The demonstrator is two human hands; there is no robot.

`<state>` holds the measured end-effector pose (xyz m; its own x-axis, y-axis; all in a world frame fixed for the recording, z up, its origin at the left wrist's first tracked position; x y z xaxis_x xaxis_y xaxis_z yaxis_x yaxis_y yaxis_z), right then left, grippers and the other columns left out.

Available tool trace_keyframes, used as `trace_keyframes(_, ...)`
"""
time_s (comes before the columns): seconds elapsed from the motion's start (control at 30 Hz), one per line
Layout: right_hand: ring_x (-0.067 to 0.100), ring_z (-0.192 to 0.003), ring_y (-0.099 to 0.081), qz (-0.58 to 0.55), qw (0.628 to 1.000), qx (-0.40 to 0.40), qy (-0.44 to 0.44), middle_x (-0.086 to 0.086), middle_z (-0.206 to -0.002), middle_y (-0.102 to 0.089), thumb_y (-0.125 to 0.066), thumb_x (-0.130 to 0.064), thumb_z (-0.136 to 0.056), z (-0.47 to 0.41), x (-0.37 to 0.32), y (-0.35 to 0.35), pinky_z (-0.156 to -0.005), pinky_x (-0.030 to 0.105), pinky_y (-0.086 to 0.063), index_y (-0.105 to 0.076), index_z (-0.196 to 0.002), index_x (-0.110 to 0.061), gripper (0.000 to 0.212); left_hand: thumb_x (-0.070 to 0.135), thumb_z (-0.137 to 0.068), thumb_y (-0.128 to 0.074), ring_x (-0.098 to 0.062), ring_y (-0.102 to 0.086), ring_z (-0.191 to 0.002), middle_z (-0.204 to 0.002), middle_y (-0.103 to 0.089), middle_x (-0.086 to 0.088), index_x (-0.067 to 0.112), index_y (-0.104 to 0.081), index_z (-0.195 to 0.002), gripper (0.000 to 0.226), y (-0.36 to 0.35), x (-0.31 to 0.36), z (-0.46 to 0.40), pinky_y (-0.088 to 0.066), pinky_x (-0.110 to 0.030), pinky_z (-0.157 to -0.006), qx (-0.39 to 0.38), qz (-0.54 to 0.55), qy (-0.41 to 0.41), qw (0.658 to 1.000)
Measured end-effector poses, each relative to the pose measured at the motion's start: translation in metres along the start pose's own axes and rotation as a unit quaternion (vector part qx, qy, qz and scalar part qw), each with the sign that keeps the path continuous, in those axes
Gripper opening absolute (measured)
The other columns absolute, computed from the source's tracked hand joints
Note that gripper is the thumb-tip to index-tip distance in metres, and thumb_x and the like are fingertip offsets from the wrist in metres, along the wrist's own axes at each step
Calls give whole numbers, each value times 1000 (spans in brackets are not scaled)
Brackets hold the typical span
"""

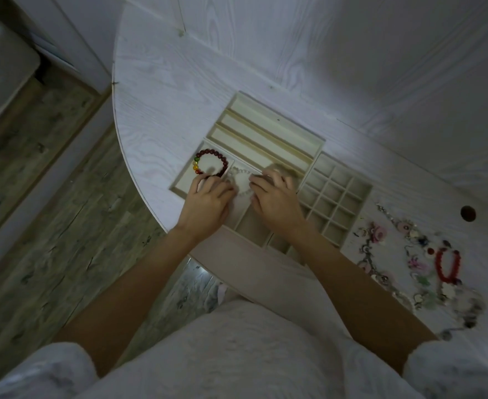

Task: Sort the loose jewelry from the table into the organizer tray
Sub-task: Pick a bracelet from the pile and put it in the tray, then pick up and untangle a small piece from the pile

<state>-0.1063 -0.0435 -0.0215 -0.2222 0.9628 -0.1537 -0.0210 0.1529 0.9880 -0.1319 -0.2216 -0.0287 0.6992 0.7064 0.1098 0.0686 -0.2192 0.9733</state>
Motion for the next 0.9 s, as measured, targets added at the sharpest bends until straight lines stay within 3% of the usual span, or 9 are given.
trace_keyframes(0.13,26,-118,-49,-43,999,-13,-7,-1,-119,-64,-38,-31,-89,5,1,6,-94,35,-24,-68,-109,-12,41,20,-86,-40,-28,-59,-96,-97,-68,-3,13,-70,-95,33,4,8,-1,-32,-41,-96,-7,4,17,1000)
trace_keyframes(0.27,25,-118,-45,-102,993,55,-30,1,-121,-62,-40,-29,-90,37,9,36,-90,34,-26,-67,-110,-14,36,24,-85,-43,-30,-60,-91,-92,-68,-4,13,-69,-98,31,19,43,-6,-38,-36,-81,2,90,75,993)
trace_keyframes(0.4,25,-86,-57,-144,975,112,-124,5,-89,-68,-43,-23,-91,112,44,61,-75,34,-39,-67,-102,-12,28,22,-87,-55,-19,-60,-78,-85,-68,-1,13,-67,-101,21,32,111,-20,-43,-26,-68,-6,305,150,940)
trace_keyframes(0.5,27,-73,-62,-157,955,89,-235,8,-82,-69,-52,-15,-90,183,85,61,-67,38,-50,-67,-99,-10,18,21,-86,-61,-13,-61,-77,-86,-68,2,14,-67,-100,17,28,174,-35,-48,-25,-64,-29,362,107,926)
trace_keyframes(0.6,32,-84,-63,-132,934,56,-327,10,-91,-70,-60,-10,-87,240,122,54,-77,42,-49,-68,-101,-8,16,27,-87,-56,-20,-63,-85,-96,-68,-2,13,-67,-105,25,11,226,-52,-51,-30,-68,-85,328,17,941)
trace_keyframes(0.73,35,-89,-59,-109,916,72,-379,14,-94,-68,-62,-7,-83,284,172,56,-80,40,-45,-69,-100,-6,18,19,-84,-62,-32,-58,-104,-108,-65,-10,10,-66,-111,28,-19,282,-73,-49,-41,-84,-146,235,-96,956)
trace_keyframes(0.83,36,-89,-58,-105,923,74,-363,15,-94,-67,-57,-12,-84,288,202,56,-81,40,-43,-69,-100,-5,21,26,-92,-52,-25,-45,-124,-130,-54,-2,17,-57,-126,36,-34,300,-78,-37,-38,-98,-191,131,-123,965)
trace_keyframes(0.9,33,-86,-59,-93,943,86,-309,13,-91,-67,-50,-18,-84,277,218,56,-82,37,-41,-68,-96,-4,26,27,-94,-49,-23,-42,-126,-135,-50,-1,18,-56,-128,35,-41,301,-75,-34,-38,-98,-199,102,-100,970)
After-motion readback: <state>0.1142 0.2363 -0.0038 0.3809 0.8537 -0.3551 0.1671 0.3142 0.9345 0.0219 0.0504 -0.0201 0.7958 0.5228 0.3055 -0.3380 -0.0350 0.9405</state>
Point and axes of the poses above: each hand's wrist, its own z-axis away from the middle knuckle, its own y-axis out of the back of the hand, x = y × z, the point moved 1 cm from there along -z, towards the middle knuckle
